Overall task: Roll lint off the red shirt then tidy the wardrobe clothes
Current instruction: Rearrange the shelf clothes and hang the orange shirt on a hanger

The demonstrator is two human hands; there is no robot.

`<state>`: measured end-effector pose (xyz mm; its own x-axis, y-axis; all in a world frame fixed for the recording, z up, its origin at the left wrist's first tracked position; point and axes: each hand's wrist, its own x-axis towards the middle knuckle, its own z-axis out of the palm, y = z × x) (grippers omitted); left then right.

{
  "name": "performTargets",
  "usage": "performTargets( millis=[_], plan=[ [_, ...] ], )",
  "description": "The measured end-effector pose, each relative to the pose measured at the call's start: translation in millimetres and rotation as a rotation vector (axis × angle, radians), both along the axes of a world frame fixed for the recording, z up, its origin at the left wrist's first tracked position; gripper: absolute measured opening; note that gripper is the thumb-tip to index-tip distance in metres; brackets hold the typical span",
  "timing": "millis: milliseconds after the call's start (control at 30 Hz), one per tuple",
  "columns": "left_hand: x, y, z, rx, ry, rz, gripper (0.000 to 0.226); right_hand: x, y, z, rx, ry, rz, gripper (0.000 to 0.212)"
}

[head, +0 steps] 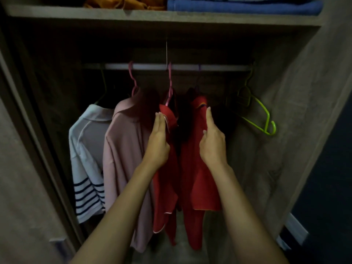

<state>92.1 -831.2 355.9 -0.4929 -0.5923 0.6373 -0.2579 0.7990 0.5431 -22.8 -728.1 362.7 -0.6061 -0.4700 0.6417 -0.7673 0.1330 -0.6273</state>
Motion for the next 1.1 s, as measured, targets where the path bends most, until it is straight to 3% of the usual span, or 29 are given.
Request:
performTargets(
  millis=[133, 300, 500, 600, 733, 867, 933, 1000, 1100],
  plan=[
    [6, -2, -1, -0.020, -0.047, -0.007, 0.091, 2, 0, -11, 0.036, -0.017, 0.013, 0.083],
    [19, 7, 10, -0.026, -0.050, -0.025, 0.077, 17, 10, -4, 0.042, -0.003, 0.023, 0.071],
    [66, 34, 108, -0.300, 0.168, -0.106, 0.067, 68, 44, 115, -0.414, 0.329, 0.164, 0.046],
    [84, 32, 180, -0.486, 0.265, -0.122, 0.062, 91, 33, 190, -0.505, 0.546, 0.251, 0.036],
    [91, -5, 268, -0.531, 0.195, 0.046, 0.057, 98, -19, 278, -0.245, 0.630, 0.229, 0.040],
    [89, -60, 319, -0.176, -0.022, 0.209, 0.057, 81, -70, 324, 0.196, 0.479, 0.180, 0.043],
    [89, -82, 329, 0.018, -0.245, 0.258, 0.037, 78, -84, 329, 0.368, 0.414, 0.171, 0.048],
    [92, -87, 331, 0.137, -0.474, 0.274, 0.018, 78, -95, 329, 0.456, 0.409, 0.162, 0.059],
    [98, -90, 329, 0.139, -0.572, 0.282, 0.031, 82, -98, 326, 0.479, 0.452, 0.147, 0.061]
  ],
)
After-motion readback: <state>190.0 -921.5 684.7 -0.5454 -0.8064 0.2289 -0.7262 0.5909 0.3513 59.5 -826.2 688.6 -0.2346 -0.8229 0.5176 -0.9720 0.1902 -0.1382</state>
